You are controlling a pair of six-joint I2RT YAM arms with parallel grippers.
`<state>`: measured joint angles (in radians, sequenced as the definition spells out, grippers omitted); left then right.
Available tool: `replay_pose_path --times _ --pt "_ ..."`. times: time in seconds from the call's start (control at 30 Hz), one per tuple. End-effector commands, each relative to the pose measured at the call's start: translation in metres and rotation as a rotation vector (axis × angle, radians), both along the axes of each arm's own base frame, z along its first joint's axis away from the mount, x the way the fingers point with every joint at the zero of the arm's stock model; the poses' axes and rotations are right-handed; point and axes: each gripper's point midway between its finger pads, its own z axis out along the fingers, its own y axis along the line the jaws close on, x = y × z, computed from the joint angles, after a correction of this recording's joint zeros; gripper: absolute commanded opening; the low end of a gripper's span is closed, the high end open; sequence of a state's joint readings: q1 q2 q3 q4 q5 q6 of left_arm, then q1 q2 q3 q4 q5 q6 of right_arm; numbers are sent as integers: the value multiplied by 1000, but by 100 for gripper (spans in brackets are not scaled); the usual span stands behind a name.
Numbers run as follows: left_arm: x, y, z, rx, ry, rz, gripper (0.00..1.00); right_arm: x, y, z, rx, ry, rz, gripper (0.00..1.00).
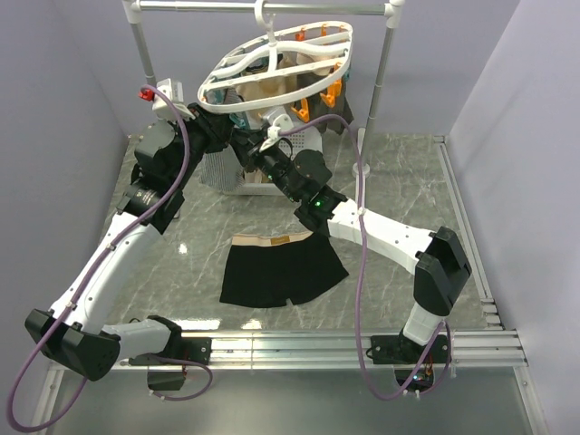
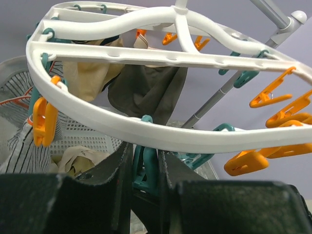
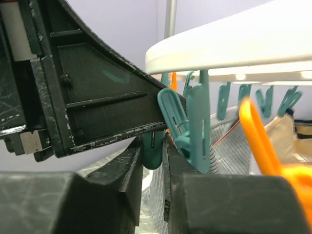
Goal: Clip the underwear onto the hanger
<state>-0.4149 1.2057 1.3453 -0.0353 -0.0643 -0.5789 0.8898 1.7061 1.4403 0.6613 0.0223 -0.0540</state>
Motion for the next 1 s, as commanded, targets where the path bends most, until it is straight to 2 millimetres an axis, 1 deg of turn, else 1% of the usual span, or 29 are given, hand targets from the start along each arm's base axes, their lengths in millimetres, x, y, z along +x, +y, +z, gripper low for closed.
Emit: replay_pose_path --times 0.0,0.03,0.07,0.13,0.17,0.37,0.4,0.47,0.57,0.67,0.9,0.93,0.97 --pt "-11 1 3 -5 -11 -13 16 1 -6 31 53 -50 -11 3" --pt "-11 1 3 -6 -14 -13 19 0 -5 29 51 -47 -9 0" --pt "-12 1 3 -4 -12 -10 25 2 -7 31 53 -47 -11 0" --pt "-14 3 5 3 -19 -7 31 2 -9 31 58 -39 -8 0" --pt "-15 5 6 5 -21 -5 37 5 -10 30 58 -34 -11 0" --pt "-17 18 12 -40 -10 17 47 4 -13 26 66 -15 5 0" --pt "-17 19 13 -48 -9 14 48 4 -14 27 71 -14 4 0" --pt "-14 24 15 -71 -8 20 49 0 -12 28 67 -20 29 0" --pt "-12 24 17 -96 -8 2 48 -1 -10 27 65 -22 43 0" --pt "-12 18 20 -101 -21 -35 48 -2 -9 29 66 -25 47 0" --pt "-15 8 19 -123 -10 -95 49 -3 -6 28 60 -28 61 0" --pt "-16 7 25 -130 -34 -106 50 -2 -5 26 58 -26 61 0" --pt "-16 6 25 -130 -36 -111 50 -2 -5 26 58 -27 62 0"
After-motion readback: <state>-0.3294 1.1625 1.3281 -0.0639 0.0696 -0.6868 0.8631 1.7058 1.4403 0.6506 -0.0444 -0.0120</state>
